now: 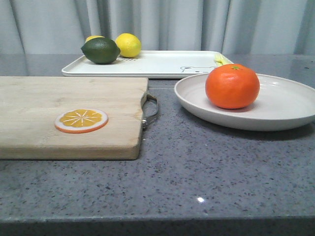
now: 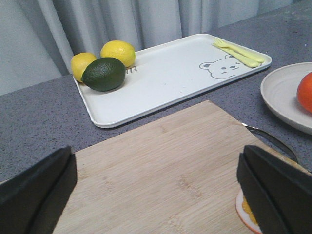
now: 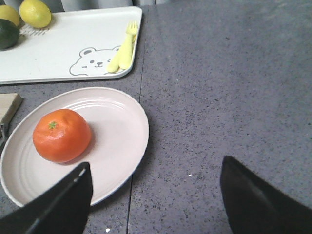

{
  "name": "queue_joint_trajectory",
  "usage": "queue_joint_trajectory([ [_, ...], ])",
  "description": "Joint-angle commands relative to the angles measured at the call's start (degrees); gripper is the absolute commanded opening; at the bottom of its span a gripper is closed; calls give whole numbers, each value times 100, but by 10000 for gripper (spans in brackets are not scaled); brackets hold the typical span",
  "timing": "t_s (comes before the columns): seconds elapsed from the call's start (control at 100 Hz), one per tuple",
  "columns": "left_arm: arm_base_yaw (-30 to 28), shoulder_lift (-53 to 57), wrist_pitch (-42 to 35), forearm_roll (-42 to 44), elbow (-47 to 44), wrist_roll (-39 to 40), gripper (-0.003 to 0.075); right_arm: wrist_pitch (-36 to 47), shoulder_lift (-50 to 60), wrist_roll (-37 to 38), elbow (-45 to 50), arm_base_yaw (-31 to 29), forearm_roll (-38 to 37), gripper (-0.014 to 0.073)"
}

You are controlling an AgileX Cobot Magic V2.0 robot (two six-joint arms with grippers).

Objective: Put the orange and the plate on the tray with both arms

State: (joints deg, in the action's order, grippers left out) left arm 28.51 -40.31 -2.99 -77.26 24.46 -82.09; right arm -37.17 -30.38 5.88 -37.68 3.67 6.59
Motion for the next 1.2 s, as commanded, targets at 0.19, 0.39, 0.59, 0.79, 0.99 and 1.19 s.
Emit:
queue_joint_trajectory([
  [0.19,-9,28,-119,-36,149,-4,643,1479,-1446,-52,-146,19,360,549],
  [0.39,-9,28,-119,-36,149,-4,643,1944,-2419,-52,-152,57,596,549],
  [0.59,-9,28,-119,-36,149,-4,643,2208,-3177,-52,-152,295,639,549],
  [0.79,-9,28,-119,-36,149,-4,643,2409,-3721,-52,-152,315,788,549],
  [0.99,-9,28,-119,-36,149,-4,643,2423,-4048,-52,-152,315,950,549],
  [1.19,-9,28,-119,-36,149,-4,643,2410,-4228,-52,-152,322,1093,549],
])
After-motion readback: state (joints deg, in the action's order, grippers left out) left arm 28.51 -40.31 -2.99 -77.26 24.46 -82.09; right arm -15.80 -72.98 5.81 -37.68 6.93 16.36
